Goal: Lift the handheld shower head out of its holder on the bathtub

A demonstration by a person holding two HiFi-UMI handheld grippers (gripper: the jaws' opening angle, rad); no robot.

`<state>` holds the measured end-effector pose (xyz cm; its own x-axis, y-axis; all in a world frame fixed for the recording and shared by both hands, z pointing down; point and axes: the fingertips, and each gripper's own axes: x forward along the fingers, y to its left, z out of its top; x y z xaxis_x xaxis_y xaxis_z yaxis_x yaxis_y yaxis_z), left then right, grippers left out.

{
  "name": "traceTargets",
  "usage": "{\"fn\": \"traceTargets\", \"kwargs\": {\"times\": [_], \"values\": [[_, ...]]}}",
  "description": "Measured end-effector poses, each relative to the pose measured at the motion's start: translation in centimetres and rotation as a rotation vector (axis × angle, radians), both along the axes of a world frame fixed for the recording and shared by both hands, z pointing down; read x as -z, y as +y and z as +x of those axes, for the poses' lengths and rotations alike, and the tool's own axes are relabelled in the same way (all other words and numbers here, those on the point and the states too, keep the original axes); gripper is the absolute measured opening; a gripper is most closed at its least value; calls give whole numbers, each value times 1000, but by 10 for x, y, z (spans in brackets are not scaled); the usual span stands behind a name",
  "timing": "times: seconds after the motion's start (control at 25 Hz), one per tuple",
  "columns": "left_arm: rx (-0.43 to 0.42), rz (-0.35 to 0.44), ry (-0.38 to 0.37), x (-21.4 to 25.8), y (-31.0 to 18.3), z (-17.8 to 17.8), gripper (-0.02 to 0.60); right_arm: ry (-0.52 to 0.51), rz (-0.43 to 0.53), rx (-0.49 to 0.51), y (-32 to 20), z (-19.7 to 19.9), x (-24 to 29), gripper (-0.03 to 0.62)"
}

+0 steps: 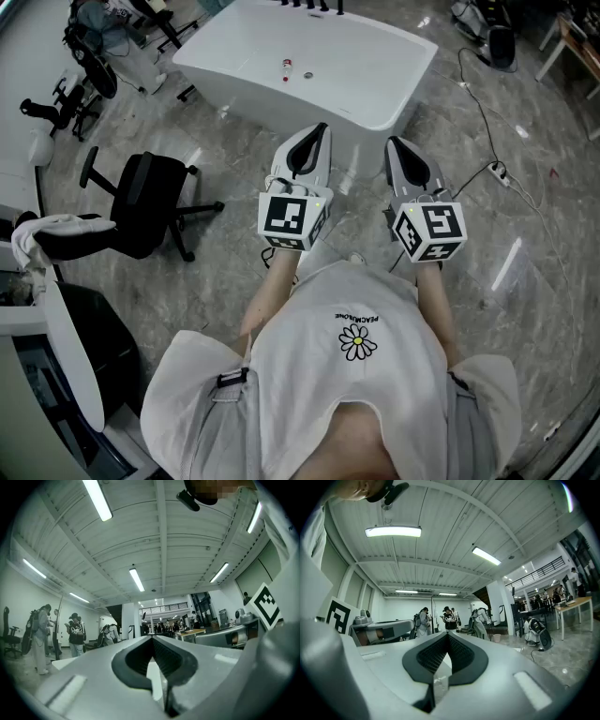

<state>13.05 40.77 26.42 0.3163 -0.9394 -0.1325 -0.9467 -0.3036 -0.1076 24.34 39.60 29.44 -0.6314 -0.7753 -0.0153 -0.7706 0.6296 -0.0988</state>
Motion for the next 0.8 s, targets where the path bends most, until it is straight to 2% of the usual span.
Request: {"fn": "traceTargets", "kwargs": {"times": [0.12, 0.32, 0.6, 0.8], "values": [[-5, -2, 3, 2, -4, 6, 1, -11, 5, -10, -6, 7, -1, 22], [16, 8, -12, 1, -17, -4, 1, -21, 12, -2, -18, 4, -1, 21], [33, 1, 19, 1, -34, -6, 1, -93, -18, 23, -34, 14, -5, 23], [69, -1, 9, -3, -50, -8, 1, -85, -49, 18, -50, 21, -22, 23]]}}
